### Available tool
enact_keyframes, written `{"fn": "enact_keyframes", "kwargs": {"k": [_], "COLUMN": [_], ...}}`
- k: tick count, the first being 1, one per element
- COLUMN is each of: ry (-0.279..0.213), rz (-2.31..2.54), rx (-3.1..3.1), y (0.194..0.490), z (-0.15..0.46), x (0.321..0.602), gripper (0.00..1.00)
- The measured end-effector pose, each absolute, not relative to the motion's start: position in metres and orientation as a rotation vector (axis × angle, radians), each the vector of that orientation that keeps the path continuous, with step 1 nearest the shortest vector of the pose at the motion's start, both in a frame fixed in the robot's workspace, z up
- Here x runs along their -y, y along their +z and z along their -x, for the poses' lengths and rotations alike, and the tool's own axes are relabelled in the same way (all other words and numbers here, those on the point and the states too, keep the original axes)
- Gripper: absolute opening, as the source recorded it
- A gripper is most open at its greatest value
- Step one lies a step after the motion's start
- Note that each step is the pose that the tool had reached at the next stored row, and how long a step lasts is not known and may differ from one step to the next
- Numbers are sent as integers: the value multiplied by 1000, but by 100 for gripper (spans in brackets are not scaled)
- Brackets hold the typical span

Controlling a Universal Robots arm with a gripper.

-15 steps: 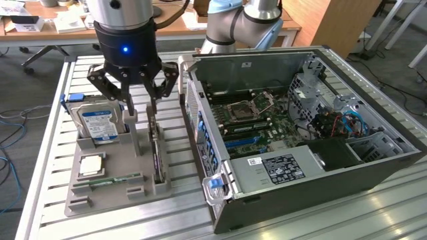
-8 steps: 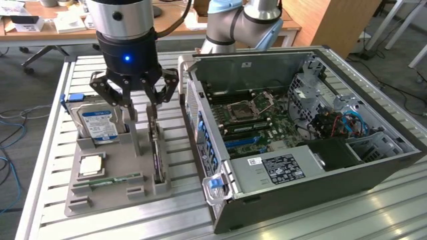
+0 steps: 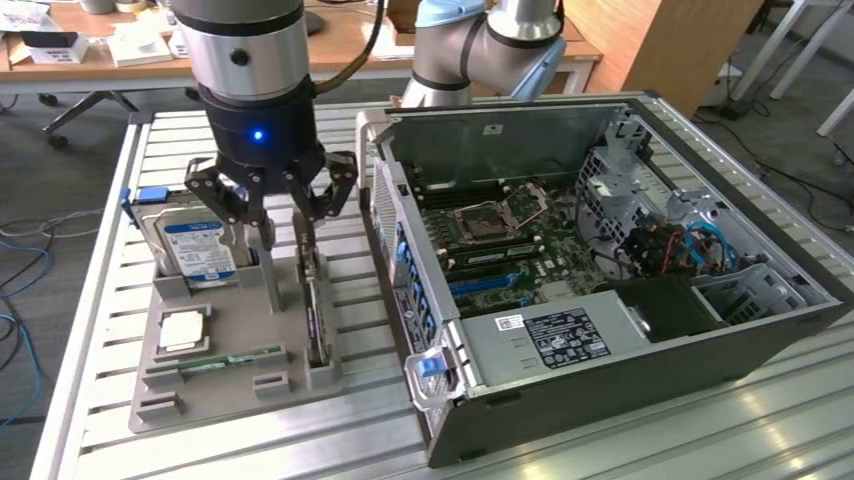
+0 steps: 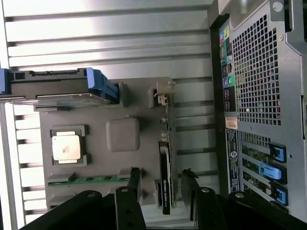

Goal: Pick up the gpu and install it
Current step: 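Pick up the gpu and move the gpu toward the slot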

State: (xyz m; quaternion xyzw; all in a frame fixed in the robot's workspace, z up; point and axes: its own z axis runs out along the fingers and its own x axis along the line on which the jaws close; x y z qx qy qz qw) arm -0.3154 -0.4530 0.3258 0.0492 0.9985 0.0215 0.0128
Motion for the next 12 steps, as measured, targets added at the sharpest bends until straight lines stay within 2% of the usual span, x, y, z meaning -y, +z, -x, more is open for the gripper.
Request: {"fn": "enact_keyframes", "kwargs": {"k": [12], "ry": [67], "rz": [-153], "rx": [-3112], "y": [304], "z": [315], "x": [453], "gripper": [47]}}
